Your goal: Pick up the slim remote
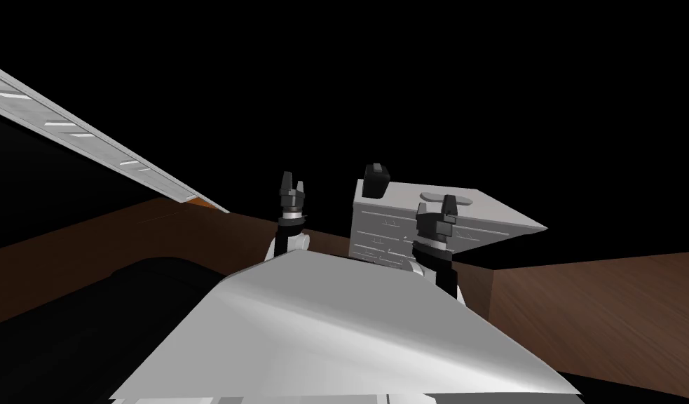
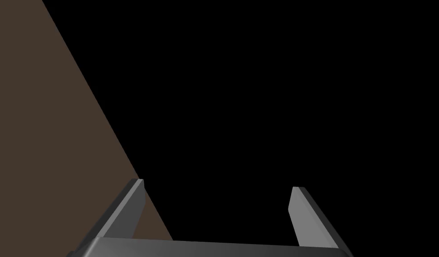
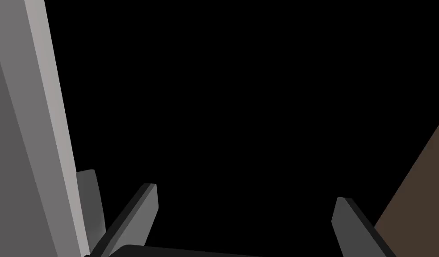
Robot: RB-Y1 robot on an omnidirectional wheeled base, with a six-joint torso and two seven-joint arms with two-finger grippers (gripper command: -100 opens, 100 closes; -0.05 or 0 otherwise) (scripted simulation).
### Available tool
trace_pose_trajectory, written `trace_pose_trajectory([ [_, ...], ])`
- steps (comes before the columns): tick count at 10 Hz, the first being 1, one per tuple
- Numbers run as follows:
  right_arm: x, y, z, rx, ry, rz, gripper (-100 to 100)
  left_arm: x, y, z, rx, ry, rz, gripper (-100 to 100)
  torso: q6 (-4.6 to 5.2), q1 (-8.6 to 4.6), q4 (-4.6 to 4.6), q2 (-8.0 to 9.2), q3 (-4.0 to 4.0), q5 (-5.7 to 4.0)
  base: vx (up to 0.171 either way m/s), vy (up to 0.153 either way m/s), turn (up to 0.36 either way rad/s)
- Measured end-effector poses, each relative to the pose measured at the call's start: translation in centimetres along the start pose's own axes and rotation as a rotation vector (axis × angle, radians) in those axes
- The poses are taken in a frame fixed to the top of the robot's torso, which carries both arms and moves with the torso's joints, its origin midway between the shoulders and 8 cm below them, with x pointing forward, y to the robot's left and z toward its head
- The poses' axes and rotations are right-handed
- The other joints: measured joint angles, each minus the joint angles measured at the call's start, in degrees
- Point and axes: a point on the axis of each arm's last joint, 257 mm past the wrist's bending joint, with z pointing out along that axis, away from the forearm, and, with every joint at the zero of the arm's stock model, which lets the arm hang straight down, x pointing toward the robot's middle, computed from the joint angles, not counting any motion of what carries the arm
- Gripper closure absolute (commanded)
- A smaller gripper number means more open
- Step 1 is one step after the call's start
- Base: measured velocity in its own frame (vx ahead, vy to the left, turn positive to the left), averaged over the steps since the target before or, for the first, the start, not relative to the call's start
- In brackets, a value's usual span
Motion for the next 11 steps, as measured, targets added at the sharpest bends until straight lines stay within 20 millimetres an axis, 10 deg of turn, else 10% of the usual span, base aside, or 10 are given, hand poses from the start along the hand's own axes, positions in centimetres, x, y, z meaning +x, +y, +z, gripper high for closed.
trace_pose_trajectory([
  [11, 0.9, -1.3, -0.9, -0.067, 0.252, -0.105, -100, 0.0, 0.0, 0.0, 0.0, 0.0, 0.0, 0, 0.0, -0.25, 0.06, 0.27, 0.15, -0.06, -0.074, -0.048, 0.054],
])
